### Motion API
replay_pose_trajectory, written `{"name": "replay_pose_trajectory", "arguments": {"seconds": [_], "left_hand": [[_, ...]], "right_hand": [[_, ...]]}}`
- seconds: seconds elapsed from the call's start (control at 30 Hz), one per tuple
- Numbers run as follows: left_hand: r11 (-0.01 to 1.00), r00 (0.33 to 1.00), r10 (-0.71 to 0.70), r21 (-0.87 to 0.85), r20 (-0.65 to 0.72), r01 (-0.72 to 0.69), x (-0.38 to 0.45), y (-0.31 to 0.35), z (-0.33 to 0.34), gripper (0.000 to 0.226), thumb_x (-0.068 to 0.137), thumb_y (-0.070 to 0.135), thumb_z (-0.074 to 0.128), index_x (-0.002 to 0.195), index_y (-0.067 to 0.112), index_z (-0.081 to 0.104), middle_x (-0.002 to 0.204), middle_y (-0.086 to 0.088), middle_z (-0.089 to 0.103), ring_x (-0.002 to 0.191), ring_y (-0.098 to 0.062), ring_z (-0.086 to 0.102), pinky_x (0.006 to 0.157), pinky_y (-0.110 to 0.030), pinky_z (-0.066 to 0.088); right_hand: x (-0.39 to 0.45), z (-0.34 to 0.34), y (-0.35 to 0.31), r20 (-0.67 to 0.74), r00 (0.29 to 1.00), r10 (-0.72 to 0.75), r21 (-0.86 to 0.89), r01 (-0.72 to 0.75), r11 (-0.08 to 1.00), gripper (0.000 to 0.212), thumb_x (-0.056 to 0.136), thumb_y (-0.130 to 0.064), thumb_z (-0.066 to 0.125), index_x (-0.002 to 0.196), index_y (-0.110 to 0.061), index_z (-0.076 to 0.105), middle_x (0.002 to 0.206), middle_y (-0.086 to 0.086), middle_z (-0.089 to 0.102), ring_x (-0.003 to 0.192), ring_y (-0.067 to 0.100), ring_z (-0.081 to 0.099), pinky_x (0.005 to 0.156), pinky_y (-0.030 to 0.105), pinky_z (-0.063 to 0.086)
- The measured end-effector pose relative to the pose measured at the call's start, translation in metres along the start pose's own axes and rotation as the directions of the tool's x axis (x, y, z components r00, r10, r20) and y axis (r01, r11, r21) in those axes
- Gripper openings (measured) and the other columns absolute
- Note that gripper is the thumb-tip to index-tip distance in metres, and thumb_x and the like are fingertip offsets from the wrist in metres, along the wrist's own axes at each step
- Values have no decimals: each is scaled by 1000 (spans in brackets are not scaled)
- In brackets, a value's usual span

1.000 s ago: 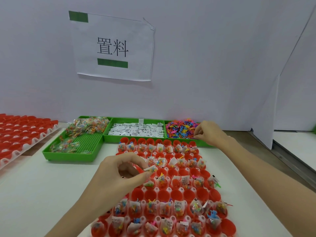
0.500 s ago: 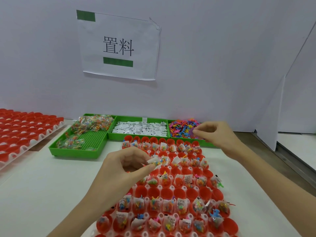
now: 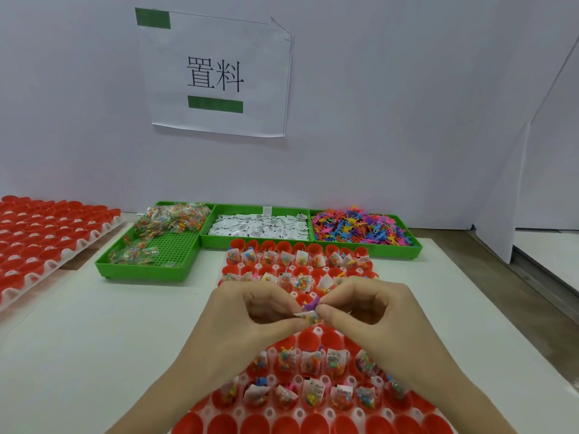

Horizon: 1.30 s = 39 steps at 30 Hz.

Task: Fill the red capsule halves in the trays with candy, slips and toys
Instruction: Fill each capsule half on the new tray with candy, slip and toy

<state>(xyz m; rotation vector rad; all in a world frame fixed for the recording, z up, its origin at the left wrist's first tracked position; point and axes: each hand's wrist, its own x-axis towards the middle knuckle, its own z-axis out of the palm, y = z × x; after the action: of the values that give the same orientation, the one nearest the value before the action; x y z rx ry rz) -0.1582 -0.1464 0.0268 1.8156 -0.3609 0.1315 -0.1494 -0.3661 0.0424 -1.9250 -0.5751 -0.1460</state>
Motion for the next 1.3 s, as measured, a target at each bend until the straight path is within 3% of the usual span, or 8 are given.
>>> {"name": "replay_pose_trajectory", "arguments": {"seconds": [0.27, 0.57, 0.83, 1.03, 1.13, 1.23, 1.3], "left_hand": [[998, 997, 31, 58, -70, -27, -4, 2, 9, 24, 73, 26, 90, 93, 33, 78, 80, 5, 79, 76, -11, 78, 75, -24, 62], [997, 999, 43, 57, 2, -43, -13, 18, 38, 12, 74, 30, 90, 83, 29, 82, 76, 9, 78, 72, -8, 76, 69, -19, 59], [986, 985, 123, 93, 120, -135, -11, 41, 83, 17, 76, 25, 90, 91, 26, 82, 79, 15, 77, 69, 0, 74, 66, -13, 58], [953, 967, 135, 237, 218, -187, -6, 46, 111, 17, 84, 18, 83, 100, 23, 82, 89, 11, 77, 77, -1, 73, 75, -18, 60], [896, 945, 182, 351, 271, -273, -5, 44, 120, 14, 87, 21, 81, 100, 25, 82, 87, 12, 76, 81, -3, 67, 75, -19, 57], [841, 945, 169, 459, 280, -286, -3, 40, 124, 15, 86, 28, 80, 101, 32, 80, 87, 22, 59, 87, -2, 52, 79, -19, 50], [835, 952, 129, 488, 277, -255, -1, 37, 125, 17, 86, 31, 80, 103, 35, 79, 89, 25, 46, 89, 4, 44, 76, -10, 43]], "right_hand": [[-8, -1, -3, -17, 997, -82, -204, 76, 976, 16, 88, -18, 78, 86, -34, 77, 86, -12, 73, 83, 10, 70, 69, 16, 54], [-32, -42, -14, 166, 986, 17, -221, 20, 975, 16, 84, -30, 82, 97, -39, 79, 93, -19, 75, 88, 7, 72, 75, 19, 58], [-73, -76, -2, -18, 987, 159, -63, -159, 985, 16, 82, -15, 81, 86, -30, 80, 84, 1, 78, 77, 16, 75, 72, 20, 59], [-100, -86, 12, -116, 961, 250, 17, -250, 968, 17, 79, -7, 82, 85, -23, 81, 80, 8, 77, 71, 22, 75, 70, 21, 59], [-105, -81, 19, -138, 946, 292, 52, -287, 956, 12, 76, -16, 83, 84, -24, 81, 80, 7, 78, 72, 21, 76, 70, 22, 60], [-107, -76, 25, -170, 933, 318, 80, -309, 948, 14, 69, -27, 83, 83, -26, 81, 81, 7, 78, 73, 22, 76, 72, 27, 62], [-107, -73, 27, -181, 932, 314, 47, -310, 949, 12, 74, -22, 84, 83, -30, 81, 82, 3, 78, 74, 20, 76, 73, 28, 62]]}}
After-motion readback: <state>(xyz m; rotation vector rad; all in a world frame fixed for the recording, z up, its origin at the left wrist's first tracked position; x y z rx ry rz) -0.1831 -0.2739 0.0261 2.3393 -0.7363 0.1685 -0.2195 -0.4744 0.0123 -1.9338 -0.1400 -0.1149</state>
